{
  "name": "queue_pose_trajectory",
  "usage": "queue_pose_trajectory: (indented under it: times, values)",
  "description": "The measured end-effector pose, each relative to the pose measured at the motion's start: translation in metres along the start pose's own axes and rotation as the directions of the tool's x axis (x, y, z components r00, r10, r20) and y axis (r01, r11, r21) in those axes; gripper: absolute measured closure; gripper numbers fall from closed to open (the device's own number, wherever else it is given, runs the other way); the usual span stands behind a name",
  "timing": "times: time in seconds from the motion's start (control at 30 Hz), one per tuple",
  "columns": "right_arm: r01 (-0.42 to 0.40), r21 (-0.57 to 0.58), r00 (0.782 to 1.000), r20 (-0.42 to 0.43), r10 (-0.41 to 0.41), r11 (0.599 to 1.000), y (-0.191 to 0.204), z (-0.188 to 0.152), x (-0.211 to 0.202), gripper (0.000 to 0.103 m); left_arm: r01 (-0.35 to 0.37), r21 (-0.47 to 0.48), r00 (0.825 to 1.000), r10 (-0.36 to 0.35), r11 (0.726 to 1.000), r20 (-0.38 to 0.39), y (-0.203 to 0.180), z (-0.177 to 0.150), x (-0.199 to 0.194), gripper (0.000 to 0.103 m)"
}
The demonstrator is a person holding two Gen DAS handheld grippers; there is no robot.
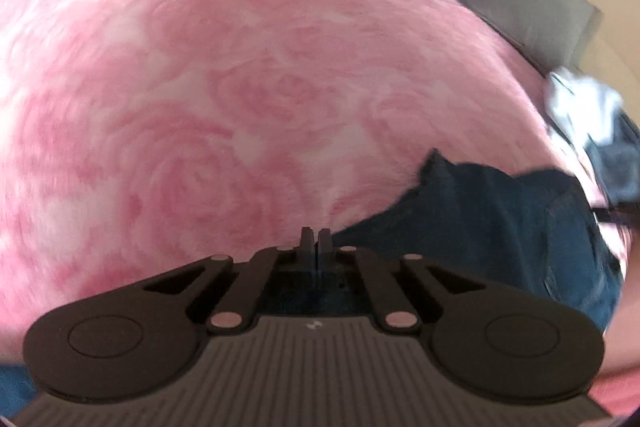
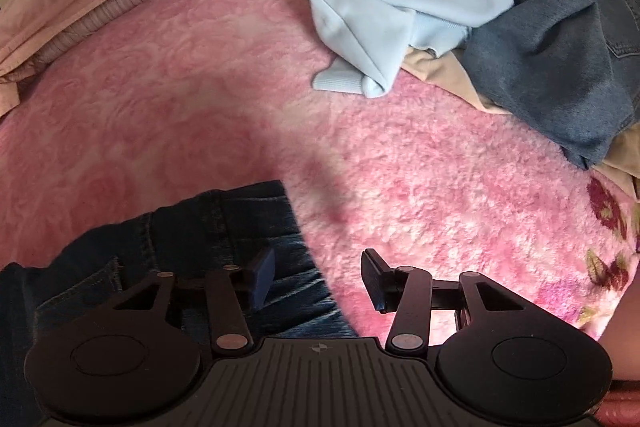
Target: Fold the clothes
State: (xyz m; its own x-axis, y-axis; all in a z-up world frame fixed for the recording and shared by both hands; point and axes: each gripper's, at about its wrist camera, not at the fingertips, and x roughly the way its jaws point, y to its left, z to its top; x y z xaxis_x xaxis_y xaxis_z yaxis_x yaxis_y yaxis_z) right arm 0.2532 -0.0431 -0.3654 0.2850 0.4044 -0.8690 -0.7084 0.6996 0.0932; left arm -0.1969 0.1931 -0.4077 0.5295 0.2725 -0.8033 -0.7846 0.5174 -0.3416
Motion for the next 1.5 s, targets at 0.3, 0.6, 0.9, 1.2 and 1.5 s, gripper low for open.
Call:
queue_pose_trajectory:
  times: [0.3,0.6,0.9,1.2,1.5]
  values:
    - [0.01,-0.1,0.985,0.172,0.008,0.995,0.015,-0.007,-0.042,0.056,0.008,-0.034,0.991,-0.004,0.999,0.133,-0.037,0.007,-0.045,0.102]
    - [0.121,-0.077,0.99,0.078,-0.115,0.99,-0.016,-0.015,-0.019,0.057,-0.001,0.108,1.0,0.001,0.994,0.0,-0.066,-0.002,0.005,0.101]
    - [-0.085,-0.078,0.993,0.077,0.091,0.993,-0.016,-0.055,-0.066,0.065,0.01,0.068,1.0,-0.008,0.998,-0.024,-0.072,-0.032,-0.039,0.101]
    - [-0.257,0.453,0.962,0.041,0.268,0.854,-0.071,-0.094,-0.069,0.065,0.012,-0.018,0.997,-0.014,1.0,-0.076,-0.064,-0.065,-0.058,0.101]
    - [-0.253,0.489,0.964,0.058,0.258,0.835,-0.073,-0.085,-0.057,0.094,0.004,-0.069,0.997,-0.01,0.998,-0.082,-0.05,-0.072,-0.061,0.101]
